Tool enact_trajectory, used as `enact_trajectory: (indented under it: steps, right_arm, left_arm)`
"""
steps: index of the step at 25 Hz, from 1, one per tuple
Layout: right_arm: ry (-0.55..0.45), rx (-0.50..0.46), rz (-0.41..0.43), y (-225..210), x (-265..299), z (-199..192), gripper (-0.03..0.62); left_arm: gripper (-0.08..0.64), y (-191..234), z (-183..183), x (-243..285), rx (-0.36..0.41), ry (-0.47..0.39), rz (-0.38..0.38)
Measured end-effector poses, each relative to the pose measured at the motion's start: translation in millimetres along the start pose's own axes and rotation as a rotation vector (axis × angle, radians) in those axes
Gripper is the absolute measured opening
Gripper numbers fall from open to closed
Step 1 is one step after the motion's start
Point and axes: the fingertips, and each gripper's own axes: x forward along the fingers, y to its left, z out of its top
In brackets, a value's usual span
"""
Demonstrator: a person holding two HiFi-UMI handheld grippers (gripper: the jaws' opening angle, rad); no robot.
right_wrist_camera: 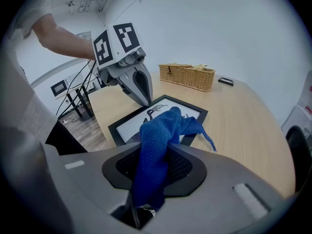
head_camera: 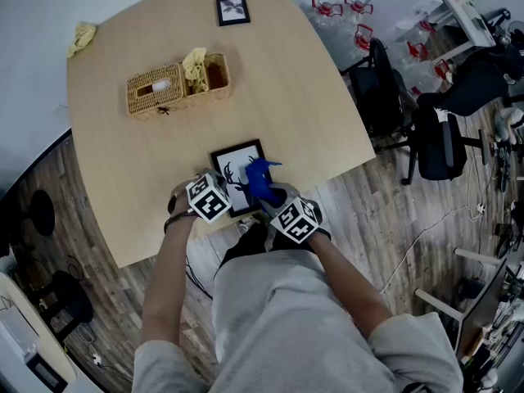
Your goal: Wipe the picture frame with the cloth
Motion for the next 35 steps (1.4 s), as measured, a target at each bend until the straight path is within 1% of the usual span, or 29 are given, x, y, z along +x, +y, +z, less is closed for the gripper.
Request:
enact_trajectory:
  steps: [11, 20, 25, 29, 35]
  right_arm:
    - [0.033, -0.041, -0.005, 7, 8, 4, 0.103]
    - [0.077, -0.118, -0.006, 17, 14, 12, 0.103]
    - [0.098, -0.158, 0.001, 24, 20, 16, 0.103]
    - [0.111, -0.18, 0.017, 30, 22, 18, 0.103]
    - [0.13, -0.195, 0.021, 28, 26, 20, 0.103]
  left_arm:
    - [0.054, 0, 0, 0, 0.006, -0.004, -0.013]
    - [0.054, -1, 0, -1, -0.006, -0.022, -0.006]
    - [0.054, 0, 0, 0, -0.009, -0.032, -0.005]
    - [0.054, -2, -3, 0, -0.009, -0.023, -0.012]
    - [0.052, 1, -4, 0, 0.0, -0.027, -0.012]
